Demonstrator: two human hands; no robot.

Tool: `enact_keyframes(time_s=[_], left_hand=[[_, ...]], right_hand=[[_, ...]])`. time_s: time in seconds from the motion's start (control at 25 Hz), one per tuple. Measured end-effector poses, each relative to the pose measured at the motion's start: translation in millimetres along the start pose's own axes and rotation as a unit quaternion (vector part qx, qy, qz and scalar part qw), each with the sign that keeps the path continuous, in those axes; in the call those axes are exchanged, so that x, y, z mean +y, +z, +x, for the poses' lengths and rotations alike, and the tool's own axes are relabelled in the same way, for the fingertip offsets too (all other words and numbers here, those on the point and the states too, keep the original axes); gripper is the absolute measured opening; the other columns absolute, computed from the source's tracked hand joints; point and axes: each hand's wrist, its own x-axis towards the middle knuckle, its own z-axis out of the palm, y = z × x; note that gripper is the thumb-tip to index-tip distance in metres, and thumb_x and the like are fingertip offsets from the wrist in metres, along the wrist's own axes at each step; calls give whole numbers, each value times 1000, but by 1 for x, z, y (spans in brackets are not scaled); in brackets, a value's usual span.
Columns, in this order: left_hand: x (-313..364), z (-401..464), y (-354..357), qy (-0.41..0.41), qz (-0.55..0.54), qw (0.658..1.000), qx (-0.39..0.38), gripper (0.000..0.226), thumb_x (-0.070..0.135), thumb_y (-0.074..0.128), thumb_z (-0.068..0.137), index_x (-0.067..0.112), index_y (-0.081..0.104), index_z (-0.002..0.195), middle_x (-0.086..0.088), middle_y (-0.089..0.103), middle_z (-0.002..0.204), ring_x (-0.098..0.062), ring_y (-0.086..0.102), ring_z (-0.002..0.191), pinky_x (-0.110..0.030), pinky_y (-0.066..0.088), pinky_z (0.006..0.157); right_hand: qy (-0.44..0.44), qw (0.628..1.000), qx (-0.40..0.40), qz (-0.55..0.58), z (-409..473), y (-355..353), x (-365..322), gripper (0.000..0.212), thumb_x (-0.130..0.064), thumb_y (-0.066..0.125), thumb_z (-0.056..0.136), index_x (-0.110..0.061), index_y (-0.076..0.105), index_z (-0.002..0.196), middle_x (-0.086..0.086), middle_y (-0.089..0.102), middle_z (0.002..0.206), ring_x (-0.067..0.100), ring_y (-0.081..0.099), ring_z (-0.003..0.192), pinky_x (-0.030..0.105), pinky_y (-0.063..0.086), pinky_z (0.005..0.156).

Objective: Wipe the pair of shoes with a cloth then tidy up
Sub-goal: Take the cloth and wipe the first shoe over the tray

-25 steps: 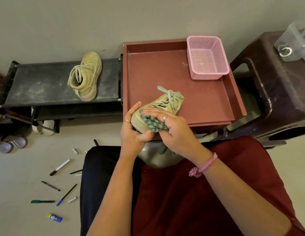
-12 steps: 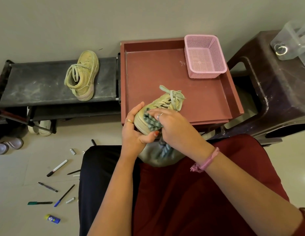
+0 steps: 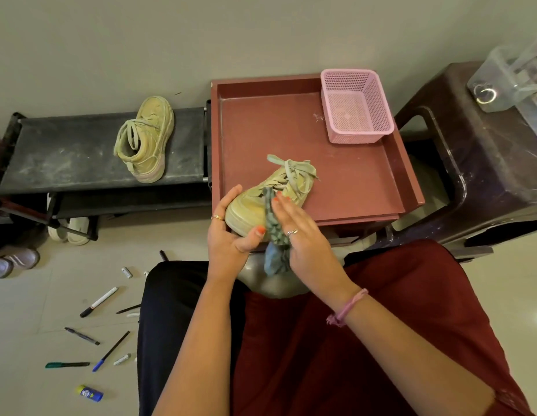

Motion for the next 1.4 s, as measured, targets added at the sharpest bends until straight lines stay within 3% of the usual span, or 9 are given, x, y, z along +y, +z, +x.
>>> enact_keyframes(time_s=[0.2,0.32,0.48,0.68,0.84,0.92,1.12,1.28,1.4], left_hand=[[7,1,4,-17,-36,999,27,100,40,86,62,-6,36,135,8,67,114,-6,63,105,-19,50,86],[9,-2,3,-19,-51,996,66,106,48,87,59,-5,38,137,-1,60,124,-9,62,110,-20,50,88],[8,0,4,-20,-71,993,89,109,48,87,59,-5,37,139,-15,53,133,-19,58,118,-27,50,93],[4,6,0,-37,-83,990,109,108,50,87,59,-7,38,138,-17,56,126,-27,56,116,-34,49,98],[-4,11,-4,-41,-114,986,112,105,49,85,62,-6,38,138,-29,48,137,-36,50,125,-44,42,107],[-4,14,-3,-40,-118,985,120,107,53,83,64,-8,35,138,-28,49,134,-35,51,120,-46,40,107],[0,13,6,-71,-94,978,173,103,38,82,59,1,28,138,-12,54,122,-15,59,108,-26,51,90],[2,13,4,-74,-122,968,207,70,25,81,71,-3,49,126,-13,66,113,-20,66,103,-33,52,90],[7,10,10,-70,-146,963,216,18,8,66,88,8,62,106,1,73,96,-13,69,97,-35,52,93]], right_hand=[[27,995,-5,92,8,15,-26,59,-2,28,88,-6,23,146,4,20,155,18,13,146,35,13,119],[1,997,-24,75,2,24,3,66,8,35,89,-8,13,149,2,5,158,15,3,147,32,8,120],[152,980,6,128,25,21,23,80,21,37,83,-15,13,150,2,3,159,14,3,147,32,11,119],[-2,998,8,70,20,32,10,70,18,38,84,-8,25,148,4,19,157,16,13,146,35,16,119],[125,986,20,112,46,23,25,83,23,40,78,-13,21,150,4,20,156,14,16,145,39,20,118],[57,996,1,61,40,35,2,77,15,33,80,-11,18,150,4,11,159,16,5,147,37,13,120],[23,998,-18,60,23,53,-10,79,-9,31,73,-5,14,150,7,1,159,21,-4,147,41,12,119],[-34,999,-28,30,22,60,23,80,12,38,78,-5,9,150,2,-5,157,20,-5,146,40,11,119],[78,996,-41,34,29,56,65,88,18,45,81,-14,3,151,3,-10,159,17,-8,146,45,17,117]])
